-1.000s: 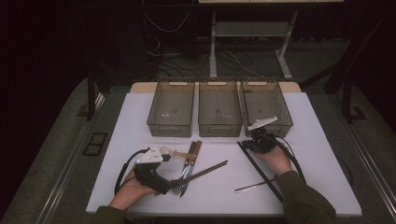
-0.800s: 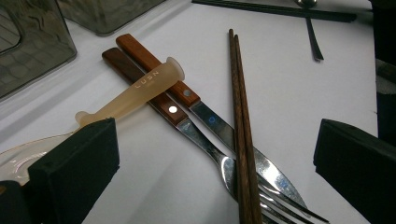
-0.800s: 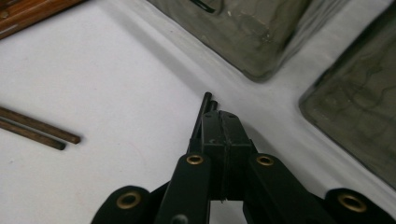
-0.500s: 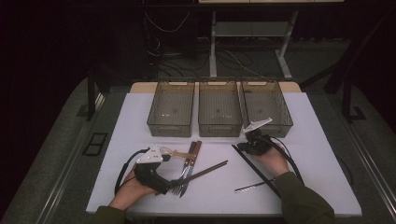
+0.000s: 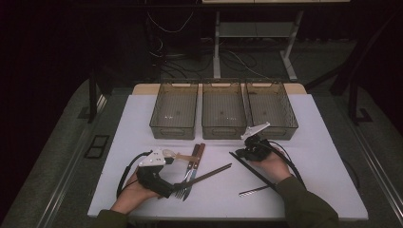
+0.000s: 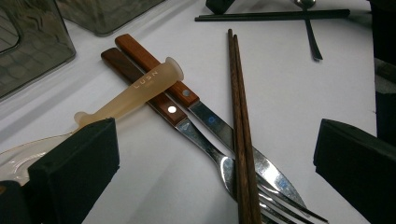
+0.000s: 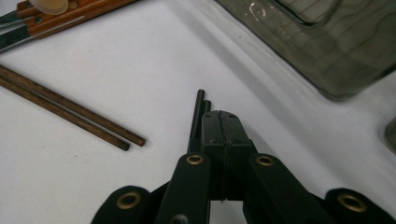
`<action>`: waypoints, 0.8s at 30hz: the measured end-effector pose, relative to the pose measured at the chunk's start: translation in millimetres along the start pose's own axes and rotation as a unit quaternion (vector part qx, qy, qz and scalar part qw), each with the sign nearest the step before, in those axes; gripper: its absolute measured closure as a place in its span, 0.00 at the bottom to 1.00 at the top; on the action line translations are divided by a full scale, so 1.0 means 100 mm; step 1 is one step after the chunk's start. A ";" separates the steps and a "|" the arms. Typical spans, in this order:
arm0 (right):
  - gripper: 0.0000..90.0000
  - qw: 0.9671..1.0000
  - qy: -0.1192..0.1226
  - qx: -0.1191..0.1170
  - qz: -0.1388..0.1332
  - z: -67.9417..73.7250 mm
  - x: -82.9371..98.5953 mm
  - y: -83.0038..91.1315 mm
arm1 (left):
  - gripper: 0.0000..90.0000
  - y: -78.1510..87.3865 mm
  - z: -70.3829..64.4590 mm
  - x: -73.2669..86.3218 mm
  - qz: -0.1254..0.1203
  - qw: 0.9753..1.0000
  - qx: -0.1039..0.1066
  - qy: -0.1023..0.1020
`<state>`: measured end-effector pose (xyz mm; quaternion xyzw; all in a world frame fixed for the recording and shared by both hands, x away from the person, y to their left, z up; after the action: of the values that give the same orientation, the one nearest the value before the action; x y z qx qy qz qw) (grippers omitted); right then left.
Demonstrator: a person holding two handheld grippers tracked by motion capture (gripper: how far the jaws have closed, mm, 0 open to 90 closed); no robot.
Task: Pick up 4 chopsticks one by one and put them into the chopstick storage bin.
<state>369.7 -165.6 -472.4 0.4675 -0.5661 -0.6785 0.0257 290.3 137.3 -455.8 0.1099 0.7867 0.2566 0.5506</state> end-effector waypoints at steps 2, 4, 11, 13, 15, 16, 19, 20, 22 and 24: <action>1.00 1.000 0.004 -0.002 0.000 0.02 0.00 0.00 | 0.00 0.00 0.00 0.00 0.000 1.000 0.000 -0.001; 1.00 1.000 0.006 -0.009 0.001 0.05 -0.01 0.00 | 0.00 0.00 0.00 0.00 0.000 1.000 0.000 -0.001; 1.00 1.000 0.023 -0.016 0.001 0.14 -0.03 0.00 | 0.00 0.00 0.00 0.00 0.001 1.000 0.000 -0.002; 1.00 1.000 0.024 -0.020 0.002 0.16 -0.03 0.00 | 0.00 0.00 0.00 0.00 0.001 1.000 0.001 -0.002; 1.00 0.999 0.027 -0.022 0.002 0.18 -0.03 0.00 | 0.00 0.00 0.00 0.00 0.002 1.000 0.001 -0.003; 1.00 0.999 0.028 -0.022 0.002 0.18 -0.03 0.00 | 0.00 0.00 0.00 0.00 0.002 1.000 0.001 -0.003; 1.00 0.999 0.029 -0.024 0.002 0.19 -0.03 0.01 | 0.00 0.00 0.00 0.00 0.003 1.000 0.001 -0.003; 1.00 0.999 0.029 -0.022 0.001 0.18 -0.03 0.01 | 0.00 0.00 0.00 0.00 0.002 1.000 0.001 -0.003; 1.00 1.000 0.022 -0.019 -0.003 0.14 -0.04 0.03 | 0.00 0.00 -0.01 0.00 0.000 1.000 0.001 -0.002; 0.99 1.000 0.011 -0.019 -0.012 0.09 -0.04 0.10 | 0.00 0.00 -0.01 0.00 0.000 1.000 0.001 -0.002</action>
<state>361.6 -160.4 -462.9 0.4808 -0.5475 -0.6841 0.0324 289.7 137.6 -455.5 0.1106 0.7860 0.2559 0.5518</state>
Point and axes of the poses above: each handheld gripper's, and its own axes: y roughly backward along the jaws, x roughly out of its underside, z roughly to its left, the point moved 4 cm from there along -y, roughly forward along the jaws, and after that the axes turned 13 degrees about x, right-handed, at the moved point
